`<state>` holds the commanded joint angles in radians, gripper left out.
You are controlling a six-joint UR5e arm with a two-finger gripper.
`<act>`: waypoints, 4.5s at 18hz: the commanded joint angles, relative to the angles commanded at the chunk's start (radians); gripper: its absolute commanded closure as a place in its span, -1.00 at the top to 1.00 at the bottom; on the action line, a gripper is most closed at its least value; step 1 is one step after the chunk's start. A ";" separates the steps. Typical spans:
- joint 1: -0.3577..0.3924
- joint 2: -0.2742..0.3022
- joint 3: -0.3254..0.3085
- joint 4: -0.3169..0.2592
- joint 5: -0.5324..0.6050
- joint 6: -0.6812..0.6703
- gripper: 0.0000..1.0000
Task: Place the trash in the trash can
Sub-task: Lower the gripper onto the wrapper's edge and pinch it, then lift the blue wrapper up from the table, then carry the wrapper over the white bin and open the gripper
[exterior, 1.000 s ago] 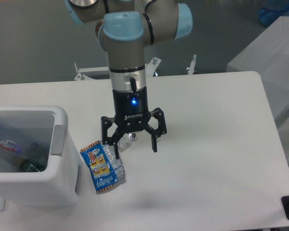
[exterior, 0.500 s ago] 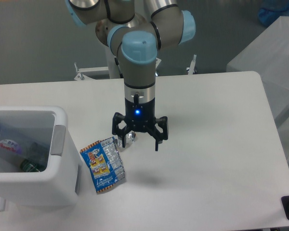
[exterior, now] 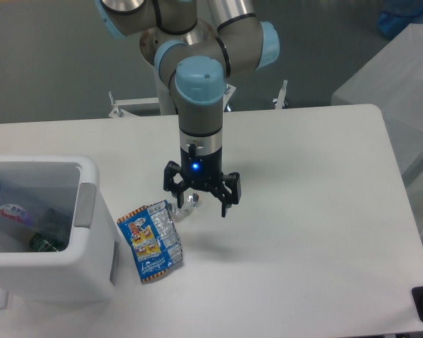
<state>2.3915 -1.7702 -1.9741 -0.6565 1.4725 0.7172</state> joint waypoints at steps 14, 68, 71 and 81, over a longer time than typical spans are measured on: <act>-0.084 -0.084 -0.072 0.002 0.120 0.326 1.00; 0.031 0.262 0.376 0.003 -0.296 -0.740 -1.00; 0.014 0.297 0.377 0.003 -0.328 -0.745 -1.00; -0.103 0.334 0.363 0.006 -0.411 -0.696 -1.00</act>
<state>2.2888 -1.4358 -1.6106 -0.6504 1.0615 0.0211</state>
